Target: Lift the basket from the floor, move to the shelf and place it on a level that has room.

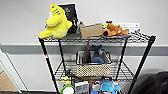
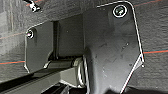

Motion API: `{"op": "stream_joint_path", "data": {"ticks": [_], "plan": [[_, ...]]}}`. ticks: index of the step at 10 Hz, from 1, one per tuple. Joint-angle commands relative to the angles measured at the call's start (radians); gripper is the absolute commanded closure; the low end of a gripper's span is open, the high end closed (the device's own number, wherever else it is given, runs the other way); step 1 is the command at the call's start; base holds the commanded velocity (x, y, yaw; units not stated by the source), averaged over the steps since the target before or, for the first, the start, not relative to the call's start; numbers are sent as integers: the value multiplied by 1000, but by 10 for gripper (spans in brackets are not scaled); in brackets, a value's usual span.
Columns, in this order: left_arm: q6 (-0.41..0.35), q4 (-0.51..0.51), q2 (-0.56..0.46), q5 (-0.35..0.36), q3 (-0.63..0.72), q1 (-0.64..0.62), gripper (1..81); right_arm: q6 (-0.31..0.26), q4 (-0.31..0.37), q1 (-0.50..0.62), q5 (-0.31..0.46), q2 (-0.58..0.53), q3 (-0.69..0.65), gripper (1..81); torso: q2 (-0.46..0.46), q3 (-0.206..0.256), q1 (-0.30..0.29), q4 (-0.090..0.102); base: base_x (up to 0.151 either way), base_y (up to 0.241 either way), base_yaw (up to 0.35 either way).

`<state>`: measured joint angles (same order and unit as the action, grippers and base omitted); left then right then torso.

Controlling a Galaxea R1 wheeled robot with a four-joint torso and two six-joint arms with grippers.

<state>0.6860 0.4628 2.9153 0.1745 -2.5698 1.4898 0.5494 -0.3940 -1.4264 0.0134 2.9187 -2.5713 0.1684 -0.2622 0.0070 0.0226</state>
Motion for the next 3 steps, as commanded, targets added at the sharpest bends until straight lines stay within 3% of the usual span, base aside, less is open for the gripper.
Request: {"op": "stream_joint_path", "data": {"ticks": [1, 3], "plan": [[0, 2, 96, -72, -148, -24, 10, -3, -37, 27, 51, 119, -191, 10, 0, 0, 0, 0, 0, 0, 0], [0, 4, 114, -101, -168, -22, 10, -2, -37, 23, 51, 124, -188, 10, 0, 0, 0, 0, 0, 0, 0]]}}
